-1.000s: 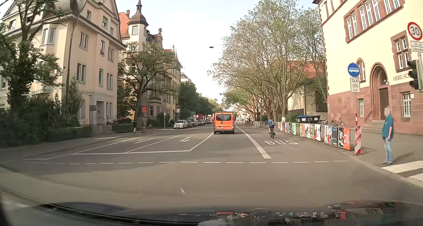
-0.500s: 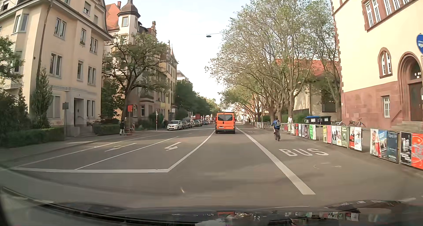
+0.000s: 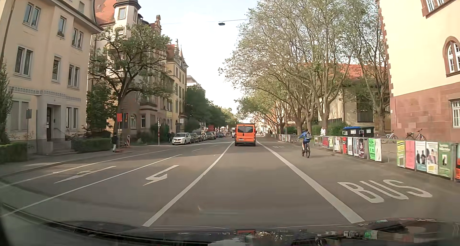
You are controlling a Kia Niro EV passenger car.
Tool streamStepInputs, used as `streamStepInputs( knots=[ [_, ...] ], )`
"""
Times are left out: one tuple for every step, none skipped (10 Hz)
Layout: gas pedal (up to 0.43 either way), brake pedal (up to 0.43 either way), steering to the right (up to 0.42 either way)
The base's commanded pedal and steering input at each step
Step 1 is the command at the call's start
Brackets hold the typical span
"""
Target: Follow the waypoints while adhering to traffic rules and regulations
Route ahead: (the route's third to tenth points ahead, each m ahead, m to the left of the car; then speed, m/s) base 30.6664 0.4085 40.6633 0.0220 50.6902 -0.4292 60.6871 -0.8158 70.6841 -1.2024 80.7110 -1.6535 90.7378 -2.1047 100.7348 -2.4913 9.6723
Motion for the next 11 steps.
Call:
streamStepInputs(
  knots=[
    [0.11, 0.0, 0.008],
    [0.11, 0.0, 0.008],
    [0.11, 0.0, 0.008],
    [0.11, 0.0, 0.008],
    [0.11, 0.0, 0.008],
    [0.11, 0.0, 0.008],
    [0.11, 0.0, 0.008],
    [0.11, 0.0, 0.008],
    [0.118, 0.0, 0.006],
    [0.118, 0.0, 0.004],
    [0.118, 0.0, 0.003]
  ],
)
